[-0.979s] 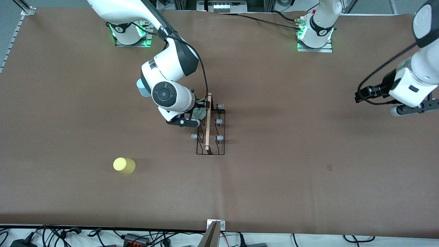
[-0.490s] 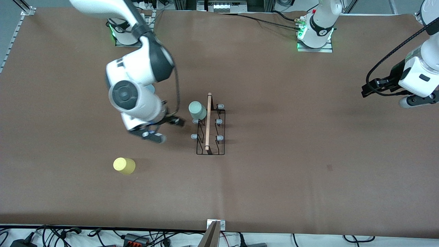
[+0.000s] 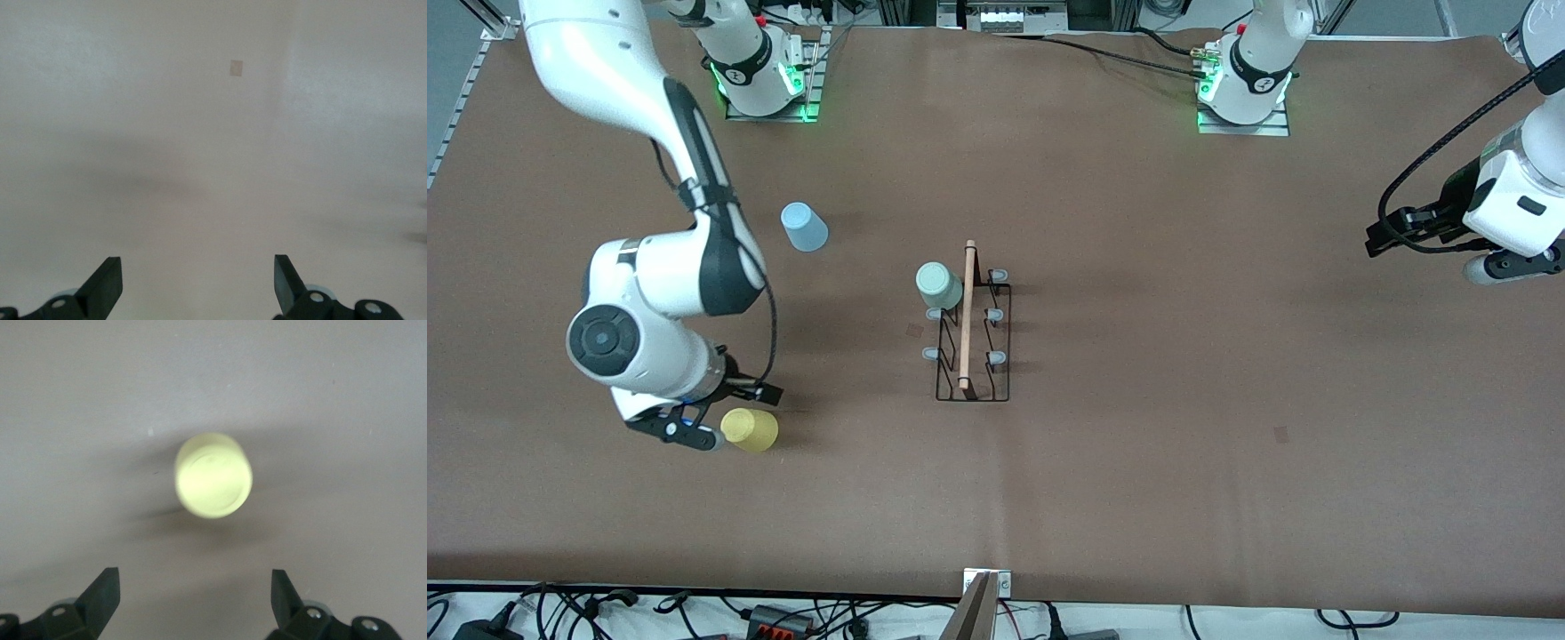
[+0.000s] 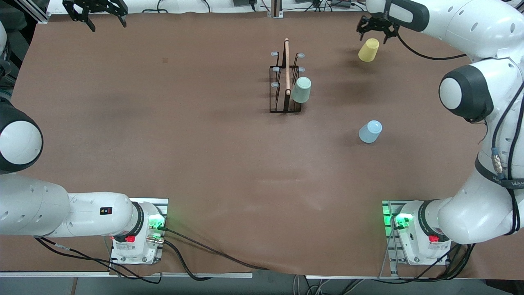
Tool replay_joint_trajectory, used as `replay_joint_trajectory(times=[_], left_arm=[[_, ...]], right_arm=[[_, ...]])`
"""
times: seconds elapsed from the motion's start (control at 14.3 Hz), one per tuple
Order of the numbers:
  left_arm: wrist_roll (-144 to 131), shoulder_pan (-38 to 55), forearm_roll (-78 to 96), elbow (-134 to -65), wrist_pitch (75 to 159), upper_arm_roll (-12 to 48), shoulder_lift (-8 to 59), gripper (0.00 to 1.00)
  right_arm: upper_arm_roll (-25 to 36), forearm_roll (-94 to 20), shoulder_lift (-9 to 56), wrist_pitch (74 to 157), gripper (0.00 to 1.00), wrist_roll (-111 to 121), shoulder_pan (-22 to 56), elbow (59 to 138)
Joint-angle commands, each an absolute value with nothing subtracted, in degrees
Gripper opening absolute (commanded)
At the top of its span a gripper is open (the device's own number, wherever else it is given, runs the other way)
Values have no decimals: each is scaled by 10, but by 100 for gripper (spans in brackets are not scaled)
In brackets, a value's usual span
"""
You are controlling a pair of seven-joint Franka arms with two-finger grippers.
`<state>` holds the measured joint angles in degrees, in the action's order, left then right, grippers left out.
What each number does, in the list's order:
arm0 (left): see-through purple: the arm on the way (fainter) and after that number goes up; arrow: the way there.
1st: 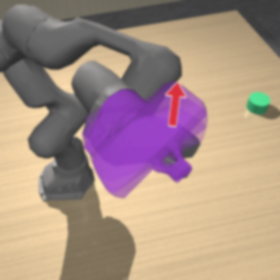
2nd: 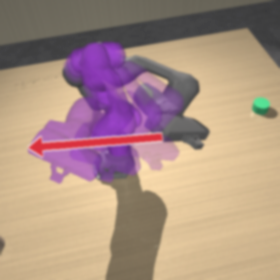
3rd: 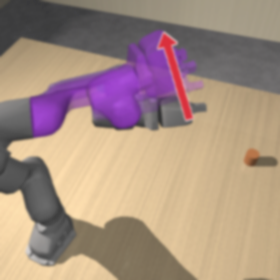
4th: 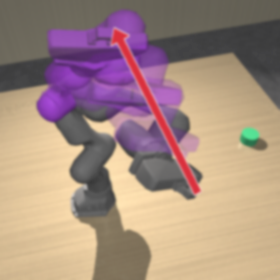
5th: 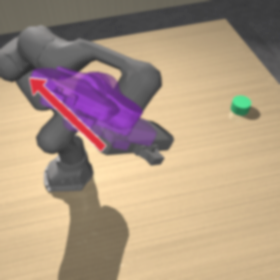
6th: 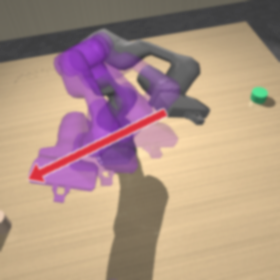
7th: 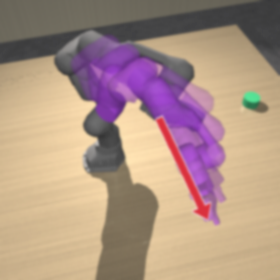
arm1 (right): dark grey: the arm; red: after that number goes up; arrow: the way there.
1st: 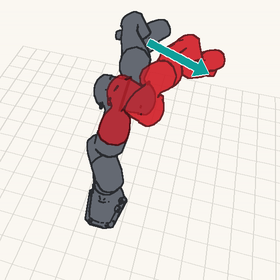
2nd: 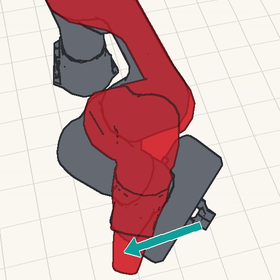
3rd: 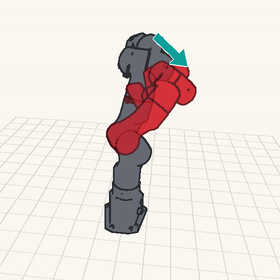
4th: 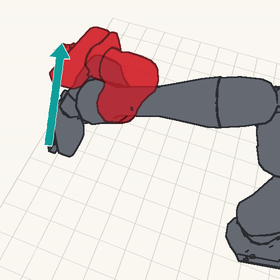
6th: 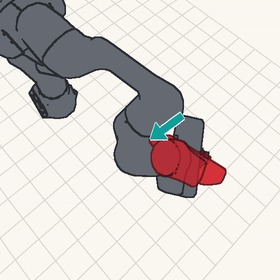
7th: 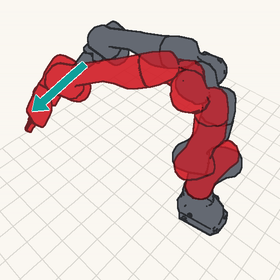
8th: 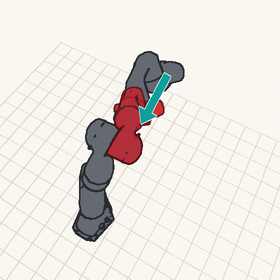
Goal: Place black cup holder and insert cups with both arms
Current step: 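Move the right gripper over to the yellow cup, then close the right gripper around the yellow cup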
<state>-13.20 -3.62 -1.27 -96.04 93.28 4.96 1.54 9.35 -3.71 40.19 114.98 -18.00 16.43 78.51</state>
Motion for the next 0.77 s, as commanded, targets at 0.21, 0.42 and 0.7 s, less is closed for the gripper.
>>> replay_joint_trajectory(times=[0.21, 0.42, 0.7], left_arm=[[-120, -36, 6, -934, 918, 45, 26, 100], [-120, -47, 7, -933, 925, 43, 26, 100], [-120, -48, 7, -932, 918, 47, 25, 100]], right_arm=[[86, -33, 458, 1234, 100, -95, 153, 758], [86, -33, 471, 1251, 100, -86, 151, 758], [87, -31, 485, 1263, 100, -57, 148, 752]])
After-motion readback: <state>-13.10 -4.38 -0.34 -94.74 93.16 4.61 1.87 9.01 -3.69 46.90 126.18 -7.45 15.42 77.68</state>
